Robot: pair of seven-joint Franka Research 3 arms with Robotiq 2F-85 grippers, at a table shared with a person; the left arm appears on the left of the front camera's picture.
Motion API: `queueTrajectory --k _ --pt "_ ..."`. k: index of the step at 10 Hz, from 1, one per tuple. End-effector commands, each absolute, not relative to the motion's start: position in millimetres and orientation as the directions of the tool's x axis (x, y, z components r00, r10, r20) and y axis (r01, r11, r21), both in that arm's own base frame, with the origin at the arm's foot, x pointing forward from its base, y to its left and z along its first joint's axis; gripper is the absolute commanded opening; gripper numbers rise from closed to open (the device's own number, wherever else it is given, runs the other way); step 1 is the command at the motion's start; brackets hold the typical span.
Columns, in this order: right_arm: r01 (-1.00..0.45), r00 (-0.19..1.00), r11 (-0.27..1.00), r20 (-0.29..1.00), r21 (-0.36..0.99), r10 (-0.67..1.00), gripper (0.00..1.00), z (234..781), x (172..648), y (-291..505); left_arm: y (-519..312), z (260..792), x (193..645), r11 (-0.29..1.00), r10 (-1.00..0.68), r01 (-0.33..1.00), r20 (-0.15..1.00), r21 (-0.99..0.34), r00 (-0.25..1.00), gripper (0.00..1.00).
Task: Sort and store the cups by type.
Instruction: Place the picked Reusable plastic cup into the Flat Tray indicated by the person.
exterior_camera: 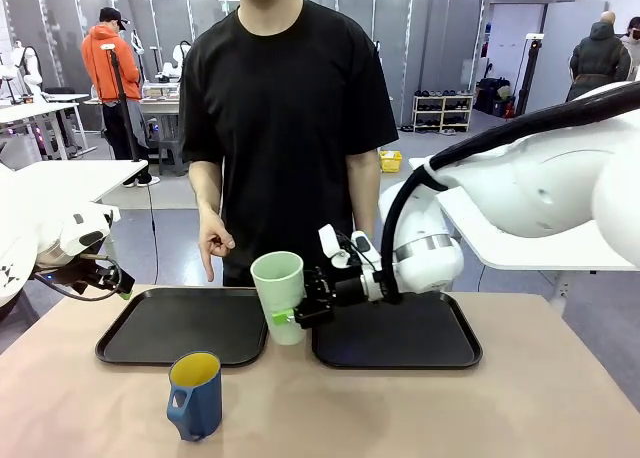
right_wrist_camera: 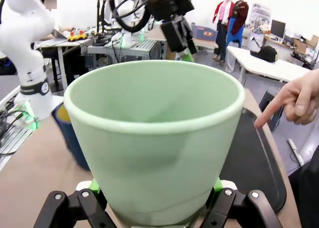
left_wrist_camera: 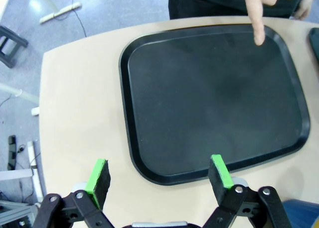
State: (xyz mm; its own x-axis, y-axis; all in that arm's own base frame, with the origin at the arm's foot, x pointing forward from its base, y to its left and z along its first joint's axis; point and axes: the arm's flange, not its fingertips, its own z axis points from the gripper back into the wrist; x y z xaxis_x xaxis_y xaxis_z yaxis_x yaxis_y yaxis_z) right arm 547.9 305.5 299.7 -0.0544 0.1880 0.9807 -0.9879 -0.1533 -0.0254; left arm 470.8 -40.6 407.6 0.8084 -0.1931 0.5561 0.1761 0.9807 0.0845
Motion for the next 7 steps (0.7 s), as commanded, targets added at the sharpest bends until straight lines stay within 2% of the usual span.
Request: queueTrajectory --k 1,7 --pt "-0.994 -0.016 -0.113 0.988 0.002 0.155 0.85 300 566 334 -39 408 471 0.98 -0.196 0.179 0.557 0.085 0.807 1.0" --pt "-1.0 0.015 -0.017 1.0 0.016 0.027 0.85 278 587 409 -39 408 471 0.98 -0.196 0.179 0.557 0.085 0.807 1.0"
